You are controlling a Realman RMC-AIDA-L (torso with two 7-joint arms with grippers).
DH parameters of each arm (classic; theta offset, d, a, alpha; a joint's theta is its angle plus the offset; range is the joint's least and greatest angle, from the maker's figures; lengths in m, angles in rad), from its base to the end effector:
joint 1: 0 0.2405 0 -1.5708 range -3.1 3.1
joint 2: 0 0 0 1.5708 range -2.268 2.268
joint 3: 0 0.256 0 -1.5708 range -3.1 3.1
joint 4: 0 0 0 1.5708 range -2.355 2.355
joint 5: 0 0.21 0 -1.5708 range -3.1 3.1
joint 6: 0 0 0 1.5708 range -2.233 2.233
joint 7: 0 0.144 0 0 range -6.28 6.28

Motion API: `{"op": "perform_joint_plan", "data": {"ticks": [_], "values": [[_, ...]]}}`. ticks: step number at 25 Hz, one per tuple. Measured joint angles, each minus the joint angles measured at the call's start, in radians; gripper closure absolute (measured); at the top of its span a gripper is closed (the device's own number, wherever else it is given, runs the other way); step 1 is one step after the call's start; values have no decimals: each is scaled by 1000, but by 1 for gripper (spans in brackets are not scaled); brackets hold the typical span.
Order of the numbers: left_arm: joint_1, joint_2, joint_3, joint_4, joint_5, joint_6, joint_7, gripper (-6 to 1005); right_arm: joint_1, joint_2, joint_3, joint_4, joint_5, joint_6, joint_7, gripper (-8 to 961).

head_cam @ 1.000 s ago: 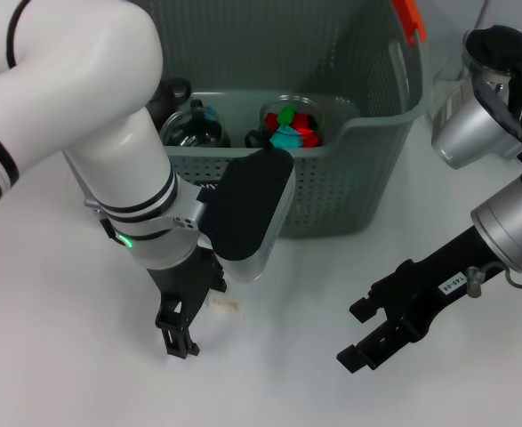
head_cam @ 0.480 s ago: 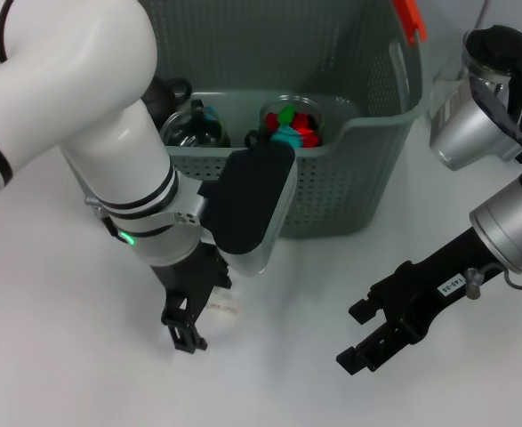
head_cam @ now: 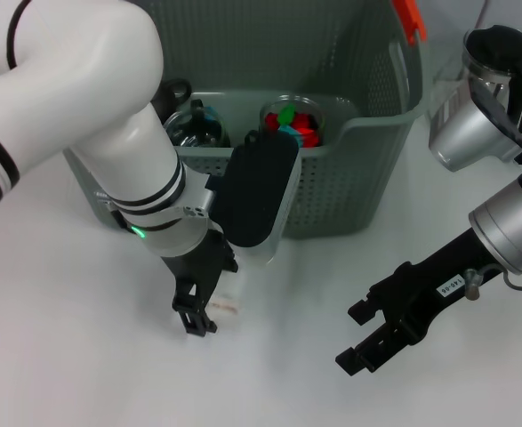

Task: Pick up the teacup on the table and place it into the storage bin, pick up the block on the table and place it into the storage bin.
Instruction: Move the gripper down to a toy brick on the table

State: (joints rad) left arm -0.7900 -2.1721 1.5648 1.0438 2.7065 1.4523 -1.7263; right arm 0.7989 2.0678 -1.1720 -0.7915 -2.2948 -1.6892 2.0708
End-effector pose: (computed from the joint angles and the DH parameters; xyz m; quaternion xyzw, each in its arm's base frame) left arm -0.1629 0.3510 -0.0814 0.9429 -0.1463 -0.2993 0.0058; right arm 0.1812 0.3393 -0.0410 0.9552 -0.2719 0.0736 0.0910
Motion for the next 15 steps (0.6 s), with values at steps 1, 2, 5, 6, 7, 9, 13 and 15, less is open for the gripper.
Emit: {"op": "perform_joint_plan", "data": {"ticks": [1,2,5,6,7,9,13,15], "values": [[0,-1,1,-5,-1,-20,-3,124,0,0,0,0,0,0,0,8],[1,-1,2,-6,-1,-25,-5,126,0,1,0,0,0,1,0,8],[2,-1,15,-12,2,-44,-14,129,0,1,0,0,0,1,0,8],[3,-1,21,-14,2,-50,-18,130,0,2,0,0,0,1,0,8],[2,-1,24,-16,2,-53,-20,131,0,2,0,0,0,1,0,8],[1,-2,29,-25,3,-59,-23,134,0,2,0,0,0,1,0,8],[0,-2,29,-28,0,-58,-25,239,0,3,0,0,0,2,0,8],[0,-2,29,-27,-1,-57,-25,372,0,3,0,0,0,2,0,9]]}}
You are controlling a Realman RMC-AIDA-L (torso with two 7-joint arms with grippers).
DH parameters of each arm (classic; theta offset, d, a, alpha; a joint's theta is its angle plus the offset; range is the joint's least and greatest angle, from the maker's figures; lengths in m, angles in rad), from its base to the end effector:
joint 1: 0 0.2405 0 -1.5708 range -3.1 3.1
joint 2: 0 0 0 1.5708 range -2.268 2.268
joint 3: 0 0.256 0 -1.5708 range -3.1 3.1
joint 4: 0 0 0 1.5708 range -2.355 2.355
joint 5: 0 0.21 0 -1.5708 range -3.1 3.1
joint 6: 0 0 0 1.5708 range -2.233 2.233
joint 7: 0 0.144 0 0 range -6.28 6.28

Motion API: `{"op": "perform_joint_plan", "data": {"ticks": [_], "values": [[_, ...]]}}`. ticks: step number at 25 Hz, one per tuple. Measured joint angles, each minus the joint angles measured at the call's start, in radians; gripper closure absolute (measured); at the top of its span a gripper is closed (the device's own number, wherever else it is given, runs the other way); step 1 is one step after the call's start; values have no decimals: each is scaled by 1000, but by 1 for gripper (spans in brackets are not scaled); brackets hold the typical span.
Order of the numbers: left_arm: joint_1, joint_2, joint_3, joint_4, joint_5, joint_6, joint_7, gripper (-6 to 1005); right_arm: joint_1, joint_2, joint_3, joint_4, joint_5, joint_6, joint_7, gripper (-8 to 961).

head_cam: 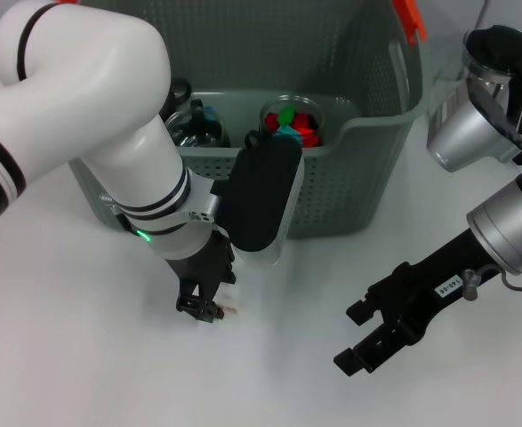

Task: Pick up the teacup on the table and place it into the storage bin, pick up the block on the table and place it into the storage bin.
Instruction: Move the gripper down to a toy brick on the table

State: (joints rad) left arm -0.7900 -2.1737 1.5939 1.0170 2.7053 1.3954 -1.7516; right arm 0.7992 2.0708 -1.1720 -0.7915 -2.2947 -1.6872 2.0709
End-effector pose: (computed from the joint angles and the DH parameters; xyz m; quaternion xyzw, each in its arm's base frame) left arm -0.1653 0.3529 -0.0886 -0.9427 0.1443 0.3008 0.0073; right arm 0.1805 0.3390 -0.0422 0.9553 -0.2716 0.0727 0.0913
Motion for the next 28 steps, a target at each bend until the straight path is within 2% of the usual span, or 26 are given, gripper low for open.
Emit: {"op": "perform_joint_plan", "data": {"ticks": [5,27,28], "values": [[0,0,8,0,-1,-4,-1,532,0,0,0,0,0,2,0,9],[5,0,24,6,4,3,-52,673,-3,-3,6,0,0,5,-5,10],[6,0,25,7,4,4,-54,708,-3,-3,6,0,0,5,-5,10]]}}
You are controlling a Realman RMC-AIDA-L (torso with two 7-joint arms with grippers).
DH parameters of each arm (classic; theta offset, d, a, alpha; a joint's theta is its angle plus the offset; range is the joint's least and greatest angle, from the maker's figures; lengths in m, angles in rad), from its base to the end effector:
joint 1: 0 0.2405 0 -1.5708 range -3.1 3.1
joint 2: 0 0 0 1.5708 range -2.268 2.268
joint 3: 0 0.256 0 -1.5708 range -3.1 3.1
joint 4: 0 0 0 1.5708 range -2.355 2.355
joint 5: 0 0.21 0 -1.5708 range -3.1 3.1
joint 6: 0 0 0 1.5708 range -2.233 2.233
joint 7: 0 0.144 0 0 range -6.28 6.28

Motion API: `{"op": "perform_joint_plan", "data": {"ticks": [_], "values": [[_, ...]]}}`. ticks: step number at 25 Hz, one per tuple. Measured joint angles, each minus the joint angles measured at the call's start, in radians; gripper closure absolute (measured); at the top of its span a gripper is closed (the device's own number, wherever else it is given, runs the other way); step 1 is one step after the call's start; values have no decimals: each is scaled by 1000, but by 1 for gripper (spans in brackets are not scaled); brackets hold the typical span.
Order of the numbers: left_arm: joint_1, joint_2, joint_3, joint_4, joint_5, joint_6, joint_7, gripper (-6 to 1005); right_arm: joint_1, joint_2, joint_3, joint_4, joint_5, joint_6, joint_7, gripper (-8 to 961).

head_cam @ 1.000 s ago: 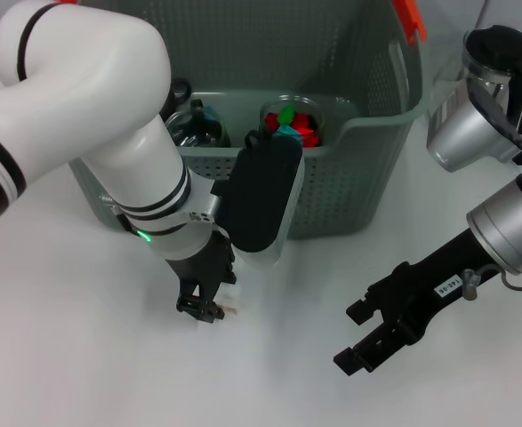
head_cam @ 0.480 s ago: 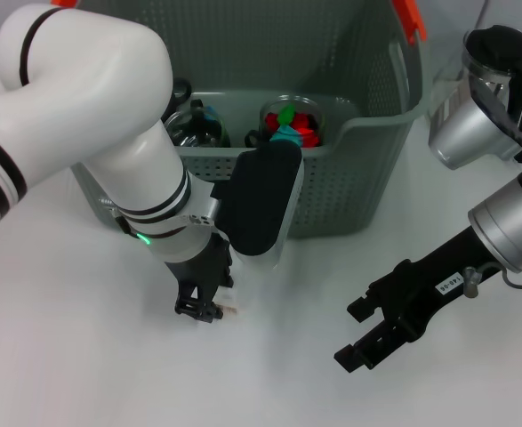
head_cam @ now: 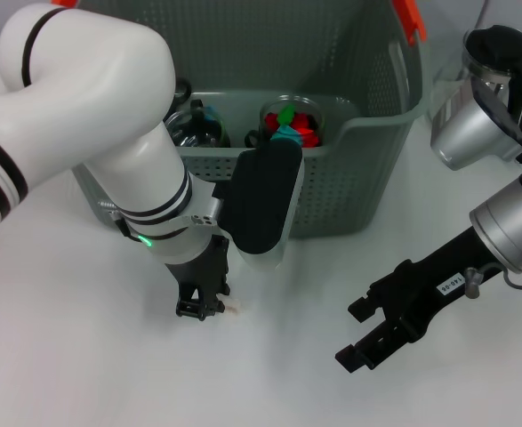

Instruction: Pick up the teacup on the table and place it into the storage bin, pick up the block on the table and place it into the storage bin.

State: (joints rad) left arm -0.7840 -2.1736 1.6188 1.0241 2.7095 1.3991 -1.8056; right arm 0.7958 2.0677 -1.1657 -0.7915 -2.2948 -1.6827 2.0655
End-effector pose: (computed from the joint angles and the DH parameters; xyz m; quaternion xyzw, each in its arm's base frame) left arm -0.1662 0.3499 -0.0904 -0.9429 0.1272 0.3076 0.0103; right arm 0.1823 0.3402 -0.0405 0.9558 -0.2722 0.0700 0.0869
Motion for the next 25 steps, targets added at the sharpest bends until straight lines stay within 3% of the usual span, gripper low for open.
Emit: {"op": "perform_joint_plan", "data": {"ticks": [4,8,12,18,22,25], "values": [[9,0,3,21,-3,13,-9,847,-3,0,0,0,0,0,-3,11],[48,-2,-27,141,-12,97,-10,836,-4,-1,0,0,0,0,-5,11],[95,-2,-120,294,-62,236,-12,826,-7,-2,-2,0,0,0,-6,11],[158,2,-337,546,-225,382,-41,810,-13,-4,-1,0,0,-4,-6,11],[135,5,-473,639,-317,325,-109,800,-13,-4,-5,0,0,-1,-6,12],[73,14,-507,584,-315,204,-167,792,-12,-1,-6,0,0,0,-7,12]]}}
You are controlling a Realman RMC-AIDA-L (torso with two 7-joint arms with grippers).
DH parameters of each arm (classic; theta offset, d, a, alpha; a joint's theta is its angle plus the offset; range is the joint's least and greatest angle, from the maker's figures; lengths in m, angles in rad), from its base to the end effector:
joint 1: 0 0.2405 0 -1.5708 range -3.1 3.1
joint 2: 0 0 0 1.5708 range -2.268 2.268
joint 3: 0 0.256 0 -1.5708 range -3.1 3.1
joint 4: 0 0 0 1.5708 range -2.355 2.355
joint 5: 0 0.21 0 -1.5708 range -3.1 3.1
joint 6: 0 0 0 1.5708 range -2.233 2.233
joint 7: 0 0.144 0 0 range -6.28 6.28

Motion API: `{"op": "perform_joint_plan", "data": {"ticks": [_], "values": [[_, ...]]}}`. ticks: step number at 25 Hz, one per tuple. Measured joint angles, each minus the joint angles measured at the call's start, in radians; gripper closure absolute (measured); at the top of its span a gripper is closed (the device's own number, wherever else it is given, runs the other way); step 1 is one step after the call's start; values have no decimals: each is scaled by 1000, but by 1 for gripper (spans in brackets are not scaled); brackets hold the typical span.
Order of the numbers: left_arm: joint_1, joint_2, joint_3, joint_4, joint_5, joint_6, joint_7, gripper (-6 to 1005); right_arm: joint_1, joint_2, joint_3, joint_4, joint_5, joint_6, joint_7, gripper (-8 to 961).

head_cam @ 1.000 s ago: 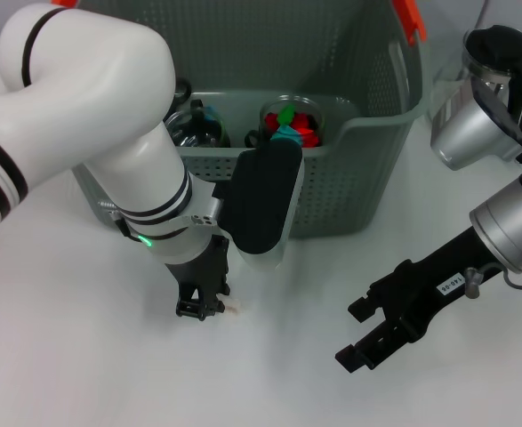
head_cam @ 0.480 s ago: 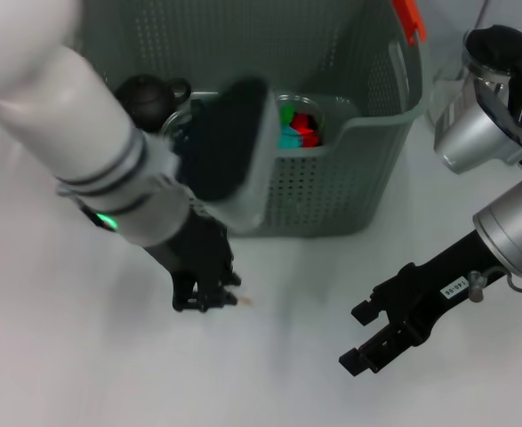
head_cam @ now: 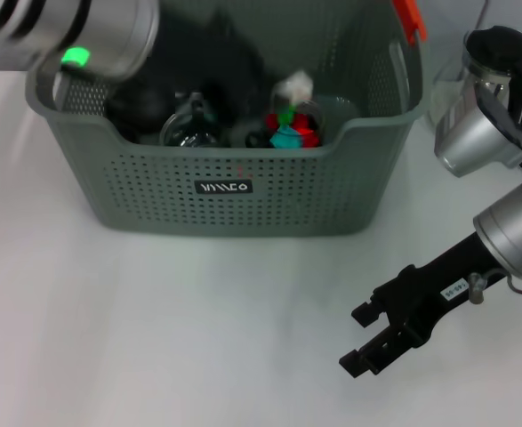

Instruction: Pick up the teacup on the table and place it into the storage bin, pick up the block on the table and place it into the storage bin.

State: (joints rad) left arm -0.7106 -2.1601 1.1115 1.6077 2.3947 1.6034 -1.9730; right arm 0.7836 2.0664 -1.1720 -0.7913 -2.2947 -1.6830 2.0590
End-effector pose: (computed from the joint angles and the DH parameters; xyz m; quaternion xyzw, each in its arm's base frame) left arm -0.0747 0.3687 0.0480 -0.9787 0.0145 0.0092 0.2047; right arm 0.1867 0.3376 -0.0407 0.9550 -0.2736 0.0721 0.0884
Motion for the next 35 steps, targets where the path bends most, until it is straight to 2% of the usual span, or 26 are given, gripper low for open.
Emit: {"op": "perform_joint_plan", "data": {"ticks": [3,6,8,11,13,18,22,28,32,35], "values": [[-79,18,-21,-143,15,-144,-53,784,4,2,0,0,0,-1,0,12],[-146,44,-30,-293,30,-268,-93,776,7,4,-1,0,0,-5,5,12],[-198,70,-31,-422,44,-351,-117,771,8,4,-1,0,-1,-6,7,11],[-233,89,-33,-528,54,-427,-136,763,8,4,-1,0,-1,-4,6,11],[-238,88,-32,-557,63,-462,-144,758,6,4,-1,0,-2,-1,3,11],[-225,72,-32,-554,69,-505,-158,745,1,5,-1,1,-2,0,1,12],[-223,73,-30,-562,70,-525,-179,734,0,5,-1,0,-2,0,1,12],[-200,71,-31,-511,71,-515,-185,614,-1,4,-1,0,-4,0,-1,12],[-140,71,-37,-385,62,-460,-208,534,-1,3,-1,0,-5,0,-11,13],[-52,65,-65,-226,-18,-358,-218,447,-1,3,2,0,-5,2,-21,13]]}}
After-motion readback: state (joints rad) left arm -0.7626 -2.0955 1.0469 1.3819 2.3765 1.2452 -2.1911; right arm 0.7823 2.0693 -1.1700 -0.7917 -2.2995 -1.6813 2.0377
